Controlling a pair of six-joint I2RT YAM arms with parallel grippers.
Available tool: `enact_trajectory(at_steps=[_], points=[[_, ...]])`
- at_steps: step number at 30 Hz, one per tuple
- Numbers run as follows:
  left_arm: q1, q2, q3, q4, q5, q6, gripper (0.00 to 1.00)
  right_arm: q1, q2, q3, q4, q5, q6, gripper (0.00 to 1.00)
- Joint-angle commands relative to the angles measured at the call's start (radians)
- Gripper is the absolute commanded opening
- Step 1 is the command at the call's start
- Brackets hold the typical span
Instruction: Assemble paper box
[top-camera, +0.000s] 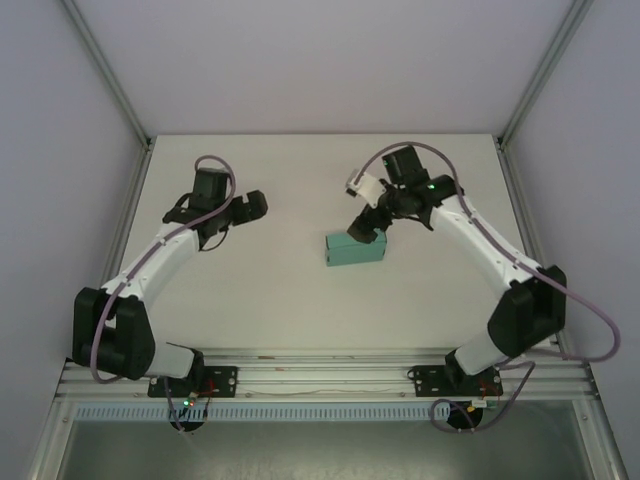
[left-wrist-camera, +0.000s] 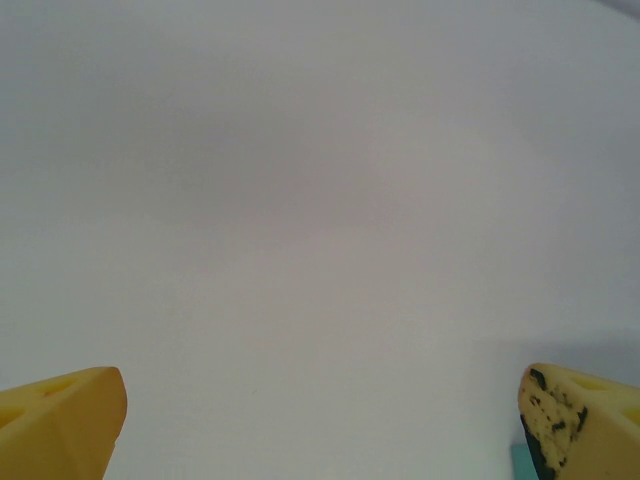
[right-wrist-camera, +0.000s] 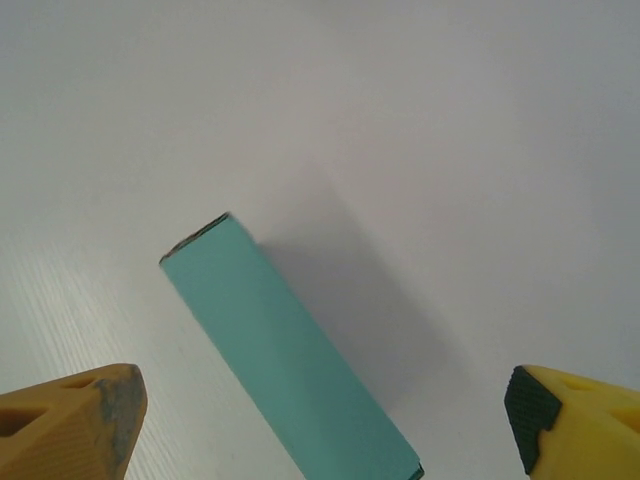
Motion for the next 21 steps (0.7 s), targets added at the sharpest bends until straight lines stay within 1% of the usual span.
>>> enact_trajectory(at_steps=[1,4,7,13,15,17,18,21], points=[[0.023,-0.048,-0.057,-0.037,-0.032,-0.031,1.00,0.039,0.082,0.071,-0.224,0.036,-0.283,0.93],[0.031,-0.075,-0.084,-0.054,-0.076,-0.034,1.00,0.053,0.157,0.100,-0.194,0.078,-0.278,0.93],[0.037,-0.089,-0.089,-0.077,-0.096,-0.029,1.00,0.066,0.223,0.111,-0.192,0.114,-0.292,0.90],[0.040,-0.085,-0.082,-0.082,-0.088,-0.028,1.00,0.086,0.314,0.072,-0.034,0.239,-0.239,0.81],[0.040,-0.083,-0.080,-0.081,-0.082,-0.029,1.00,0.090,0.325,0.059,0.007,0.257,-0.237,0.76],[0.039,-0.085,-0.080,-0.082,-0.082,-0.030,1.00,0.096,0.330,0.050,0.042,0.272,-0.230,0.64],[0.039,-0.087,-0.081,-0.083,-0.080,-0.029,1.00,0.100,0.328,0.044,0.060,0.279,-0.229,0.60],[0.039,-0.105,-0.090,-0.086,-0.088,-0.024,1.00,0.119,0.304,-0.001,0.170,0.351,-0.225,0.52]])
